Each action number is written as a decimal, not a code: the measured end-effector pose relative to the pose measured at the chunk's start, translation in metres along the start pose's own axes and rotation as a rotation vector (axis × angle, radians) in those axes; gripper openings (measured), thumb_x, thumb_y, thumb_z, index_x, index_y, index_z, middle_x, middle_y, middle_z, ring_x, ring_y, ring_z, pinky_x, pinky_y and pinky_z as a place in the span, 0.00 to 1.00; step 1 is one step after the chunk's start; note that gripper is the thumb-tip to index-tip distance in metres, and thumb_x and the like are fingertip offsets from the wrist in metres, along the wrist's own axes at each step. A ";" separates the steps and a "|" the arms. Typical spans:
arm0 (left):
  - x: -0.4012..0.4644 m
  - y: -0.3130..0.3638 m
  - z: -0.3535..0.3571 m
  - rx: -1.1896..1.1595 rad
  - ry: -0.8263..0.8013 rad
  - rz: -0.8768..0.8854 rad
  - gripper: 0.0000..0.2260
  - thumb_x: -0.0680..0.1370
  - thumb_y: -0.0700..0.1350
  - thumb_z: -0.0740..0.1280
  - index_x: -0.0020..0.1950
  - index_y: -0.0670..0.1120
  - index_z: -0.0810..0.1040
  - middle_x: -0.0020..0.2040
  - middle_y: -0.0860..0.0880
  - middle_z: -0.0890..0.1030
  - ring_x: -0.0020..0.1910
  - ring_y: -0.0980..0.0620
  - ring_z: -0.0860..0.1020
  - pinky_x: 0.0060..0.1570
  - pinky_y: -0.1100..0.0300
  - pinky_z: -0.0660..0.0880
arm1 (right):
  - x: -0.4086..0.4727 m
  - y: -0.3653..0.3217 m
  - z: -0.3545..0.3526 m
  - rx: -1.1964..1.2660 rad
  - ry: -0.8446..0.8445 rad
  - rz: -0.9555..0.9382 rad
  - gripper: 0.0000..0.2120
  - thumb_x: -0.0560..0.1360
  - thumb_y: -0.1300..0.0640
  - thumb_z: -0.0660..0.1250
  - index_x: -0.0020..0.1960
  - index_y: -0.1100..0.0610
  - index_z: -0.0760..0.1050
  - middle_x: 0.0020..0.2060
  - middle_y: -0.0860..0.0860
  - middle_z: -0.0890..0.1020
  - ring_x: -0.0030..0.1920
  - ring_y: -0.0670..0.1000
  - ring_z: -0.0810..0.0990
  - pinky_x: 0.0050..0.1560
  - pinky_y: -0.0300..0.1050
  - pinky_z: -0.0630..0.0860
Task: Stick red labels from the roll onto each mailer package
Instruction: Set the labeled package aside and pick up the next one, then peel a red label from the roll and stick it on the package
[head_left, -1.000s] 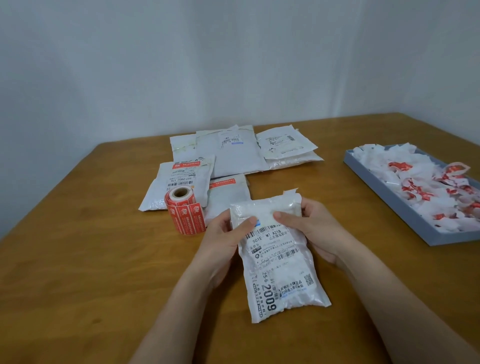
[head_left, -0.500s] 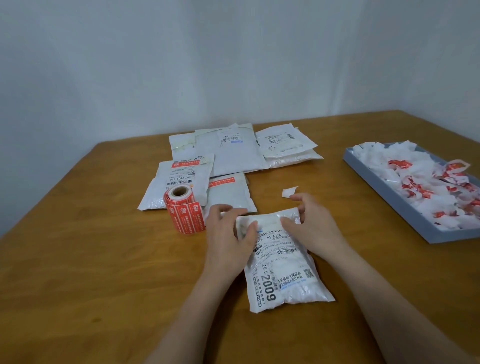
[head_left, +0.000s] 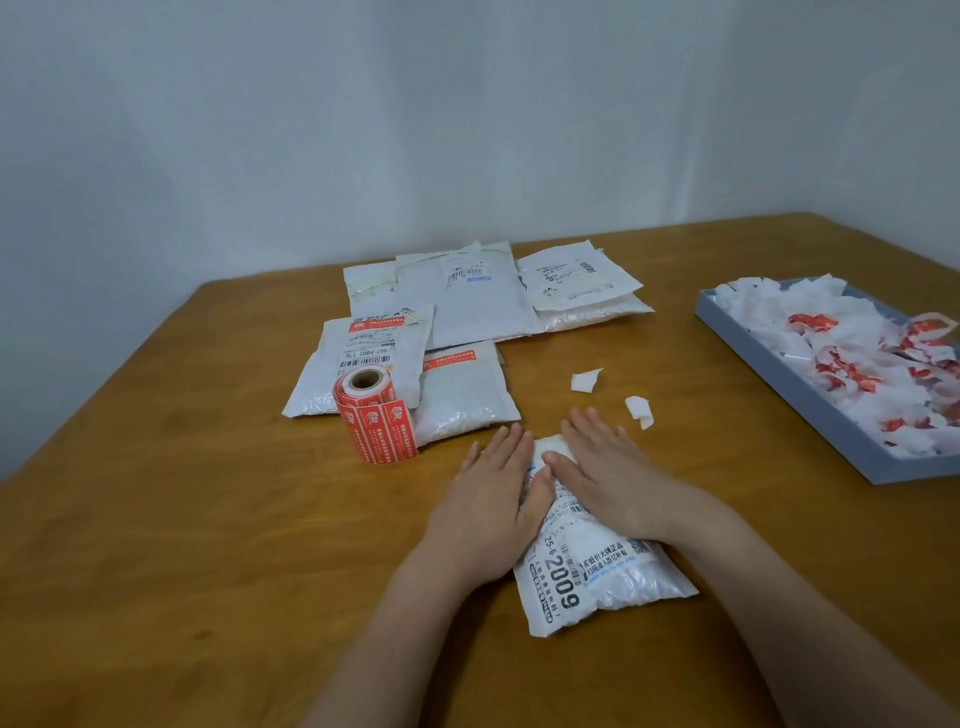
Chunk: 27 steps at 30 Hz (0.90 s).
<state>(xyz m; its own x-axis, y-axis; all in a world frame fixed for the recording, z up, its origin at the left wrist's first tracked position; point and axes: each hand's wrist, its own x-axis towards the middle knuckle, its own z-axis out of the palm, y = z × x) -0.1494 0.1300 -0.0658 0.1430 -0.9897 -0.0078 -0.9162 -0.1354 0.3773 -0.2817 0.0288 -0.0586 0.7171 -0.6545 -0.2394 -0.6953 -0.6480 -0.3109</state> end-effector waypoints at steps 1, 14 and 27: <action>0.000 0.001 0.000 0.040 -0.029 -0.004 0.27 0.83 0.58 0.43 0.80 0.48 0.47 0.80 0.53 0.47 0.77 0.59 0.43 0.75 0.60 0.39 | 0.001 0.001 0.001 -0.030 -0.012 0.006 0.32 0.81 0.41 0.39 0.78 0.59 0.39 0.77 0.53 0.38 0.76 0.49 0.35 0.76 0.49 0.37; -0.008 0.013 -0.028 -0.034 0.340 0.052 0.20 0.82 0.52 0.57 0.73 0.49 0.68 0.75 0.53 0.66 0.73 0.56 0.63 0.72 0.59 0.59 | -0.015 -0.004 -0.010 0.086 0.269 -0.140 0.27 0.83 0.47 0.52 0.77 0.59 0.56 0.77 0.52 0.56 0.78 0.49 0.50 0.75 0.43 0.46; -0.009 -0.061 -0.090 -0.216 0.845 -0.114 0.16 0.76 0.29 0.59 0.58 0.39 0.80 0.60 0.43 0.79 0.59 0.48 0.76 0.58 0.67 0.71 | 0.002 -0.060 -0.045 0.198 0.410 -0.301 0.17 0.80 0.54 0.62 0.68 0.52 0.73 0.64 0.47 0.76 0.64 0.43 0.71 0.61 0.32 0.62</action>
<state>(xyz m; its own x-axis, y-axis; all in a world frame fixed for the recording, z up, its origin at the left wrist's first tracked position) -0.0612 0.1517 -0.0051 0.5367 -0.5935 0.5998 -0.8010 -0.1348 0.5833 -0.2407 0.0495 0.0011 0.7781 -0.5749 0.2532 -0.4111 -0.7708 -0.4867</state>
